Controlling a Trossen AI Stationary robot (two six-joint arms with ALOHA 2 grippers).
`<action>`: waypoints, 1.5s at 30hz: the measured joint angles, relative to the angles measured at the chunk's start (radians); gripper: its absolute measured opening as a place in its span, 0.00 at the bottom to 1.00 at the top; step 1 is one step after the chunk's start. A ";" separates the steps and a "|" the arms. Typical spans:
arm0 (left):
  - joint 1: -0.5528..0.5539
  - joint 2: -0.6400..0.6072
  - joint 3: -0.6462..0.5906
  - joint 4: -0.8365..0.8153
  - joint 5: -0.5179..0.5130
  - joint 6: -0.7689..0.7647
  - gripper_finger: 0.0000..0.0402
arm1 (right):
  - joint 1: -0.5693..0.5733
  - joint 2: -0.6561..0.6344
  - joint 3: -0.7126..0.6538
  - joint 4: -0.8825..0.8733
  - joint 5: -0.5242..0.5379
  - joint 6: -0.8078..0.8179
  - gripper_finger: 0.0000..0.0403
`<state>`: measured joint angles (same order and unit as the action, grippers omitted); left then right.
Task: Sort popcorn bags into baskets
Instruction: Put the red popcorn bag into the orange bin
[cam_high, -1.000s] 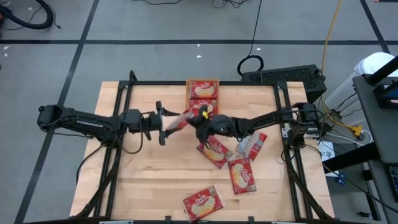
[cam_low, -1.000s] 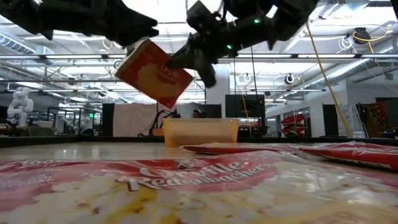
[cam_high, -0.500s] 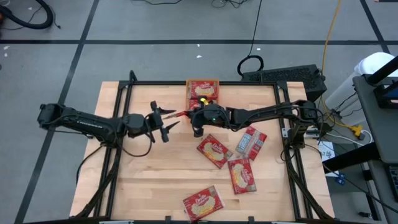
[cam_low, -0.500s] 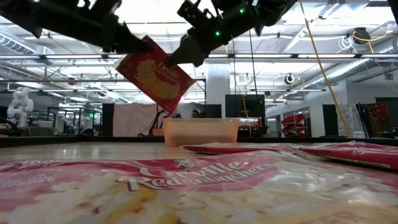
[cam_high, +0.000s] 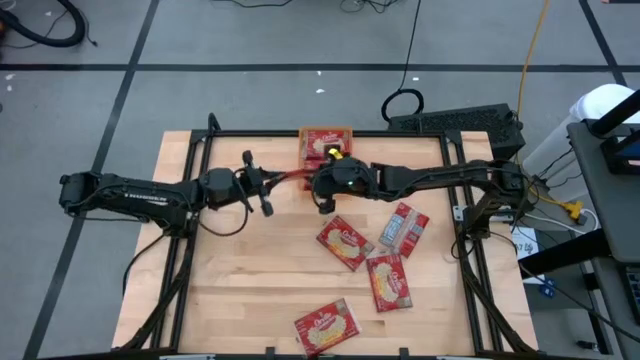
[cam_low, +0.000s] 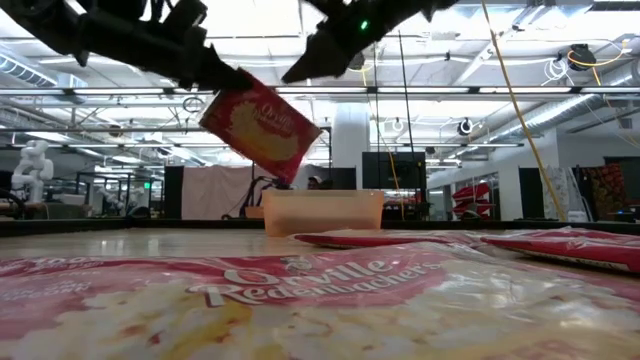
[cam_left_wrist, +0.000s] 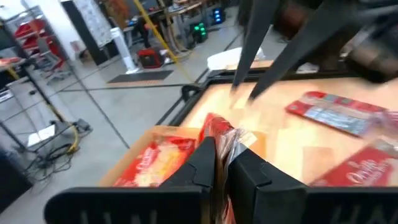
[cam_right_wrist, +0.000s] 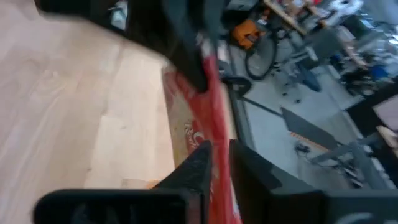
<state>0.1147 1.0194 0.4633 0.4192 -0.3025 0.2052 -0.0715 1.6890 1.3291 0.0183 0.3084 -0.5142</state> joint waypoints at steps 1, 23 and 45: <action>0.013 0.000 0.004 0.006 0.013 0.003 0.06 | 0.000 -0.021 0.001 -0.023 0.023 0.005 0.15; 0.226 0.398 0.015 0.526 0.266 -0.477 0.06 | -0.071 -0.502 -0.530 0.137 0.163 0.208 0.30; 0.212 0.732 0.111 0.705 0.242 -0.631 0.14 | -0.071 -0.637 -0.828 0.442 0.167 0.218 0.29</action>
<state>0.3270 1.7515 0.5747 1.1241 -0.0605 -0.4262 -0.1425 1.0515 0.5012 0.4606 0.4755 -0.2960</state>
